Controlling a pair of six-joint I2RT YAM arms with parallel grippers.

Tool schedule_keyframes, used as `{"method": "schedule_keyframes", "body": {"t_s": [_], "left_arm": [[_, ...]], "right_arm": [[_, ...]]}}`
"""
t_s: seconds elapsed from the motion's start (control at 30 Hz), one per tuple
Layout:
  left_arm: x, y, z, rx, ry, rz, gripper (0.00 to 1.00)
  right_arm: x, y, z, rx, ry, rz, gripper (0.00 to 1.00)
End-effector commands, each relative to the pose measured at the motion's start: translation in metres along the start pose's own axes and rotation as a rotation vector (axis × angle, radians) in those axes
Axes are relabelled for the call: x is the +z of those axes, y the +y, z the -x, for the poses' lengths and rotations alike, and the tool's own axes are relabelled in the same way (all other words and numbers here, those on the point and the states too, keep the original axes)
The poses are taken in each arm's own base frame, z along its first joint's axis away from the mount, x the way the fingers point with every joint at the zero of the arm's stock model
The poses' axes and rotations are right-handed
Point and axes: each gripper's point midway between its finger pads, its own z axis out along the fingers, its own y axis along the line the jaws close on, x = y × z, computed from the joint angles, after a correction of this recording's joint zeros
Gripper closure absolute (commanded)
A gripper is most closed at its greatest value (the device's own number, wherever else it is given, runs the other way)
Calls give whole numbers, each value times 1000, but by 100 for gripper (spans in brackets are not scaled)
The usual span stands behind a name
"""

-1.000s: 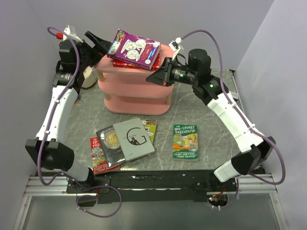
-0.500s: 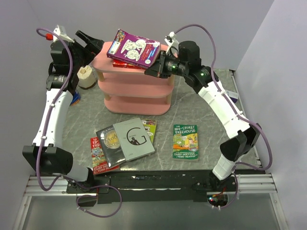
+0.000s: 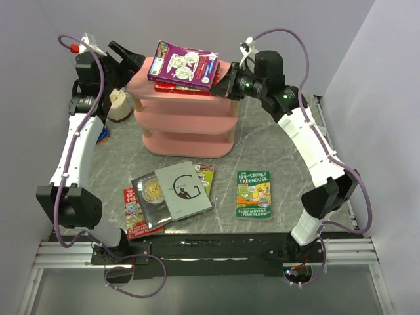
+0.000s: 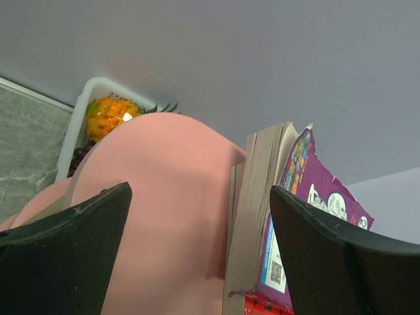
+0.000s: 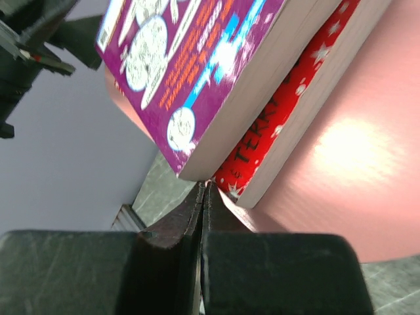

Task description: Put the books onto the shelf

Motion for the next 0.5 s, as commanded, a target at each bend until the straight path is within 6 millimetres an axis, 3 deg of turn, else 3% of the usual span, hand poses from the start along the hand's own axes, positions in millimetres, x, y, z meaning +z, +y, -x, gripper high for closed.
{"method": "schedule_keyframes", "body": {"t_s": [0.0, 0.27, 0.37, 0.47], "left_arm": [[3, -8, 3, 0, 16, -24, 8], [2, -2, -1, 5, 36, 3, 12], [1, 1, -3, 0, 41, 21, 16], [1, 1, -9, -3, 70, 14, 29]], "right_arm": [[-6, 1, 29, -19, -78, -15, 100], [-34, 8, 49, -48, -186, -45, 100], [-29, 4, 51, -55, -160, -71, 100], [-24, 3, 51, -52, -153, -67, 100]]}}
